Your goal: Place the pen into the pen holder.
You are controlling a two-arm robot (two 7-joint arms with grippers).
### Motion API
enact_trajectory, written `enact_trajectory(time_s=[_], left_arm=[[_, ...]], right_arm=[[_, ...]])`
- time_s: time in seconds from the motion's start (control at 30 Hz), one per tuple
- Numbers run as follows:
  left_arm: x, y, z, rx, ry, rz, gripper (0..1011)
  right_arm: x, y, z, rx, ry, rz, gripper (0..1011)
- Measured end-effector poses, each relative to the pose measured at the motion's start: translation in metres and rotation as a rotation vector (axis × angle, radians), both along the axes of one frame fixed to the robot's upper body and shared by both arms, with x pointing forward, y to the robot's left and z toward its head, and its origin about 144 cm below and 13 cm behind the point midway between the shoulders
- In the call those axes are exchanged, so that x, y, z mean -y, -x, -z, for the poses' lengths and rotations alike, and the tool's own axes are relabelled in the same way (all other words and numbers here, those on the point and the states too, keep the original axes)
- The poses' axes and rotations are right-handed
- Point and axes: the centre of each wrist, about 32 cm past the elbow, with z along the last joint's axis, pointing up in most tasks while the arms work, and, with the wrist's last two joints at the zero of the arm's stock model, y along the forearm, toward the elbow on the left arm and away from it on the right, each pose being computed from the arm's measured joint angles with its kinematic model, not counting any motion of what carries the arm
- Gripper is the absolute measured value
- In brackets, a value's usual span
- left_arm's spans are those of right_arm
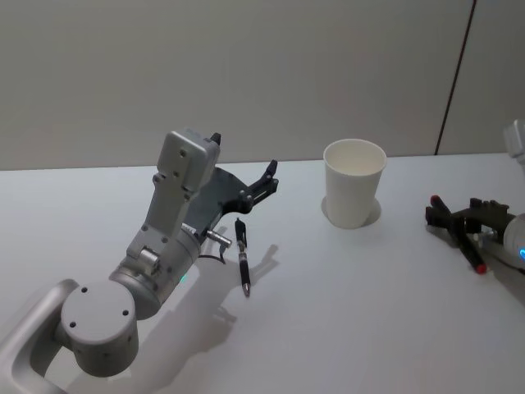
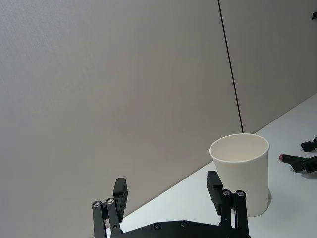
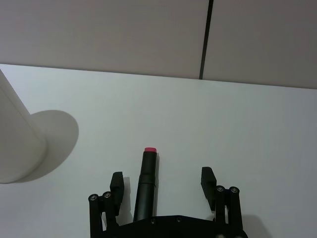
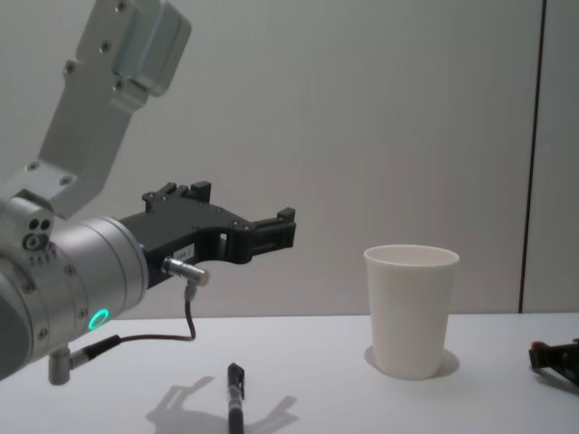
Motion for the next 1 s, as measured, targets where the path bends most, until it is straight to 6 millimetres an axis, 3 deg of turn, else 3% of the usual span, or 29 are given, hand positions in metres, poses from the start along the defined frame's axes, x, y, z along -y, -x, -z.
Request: enact_trajectory(time_s=[1.0], left_arm=[[0.0000, 0.0000, 0.0000, 0.000, 0.000, 0.000, 1001]], right_arm=[[-0.0014, -0.0005, 0.0024, 0.001, -0.006, -0.005, 830]])
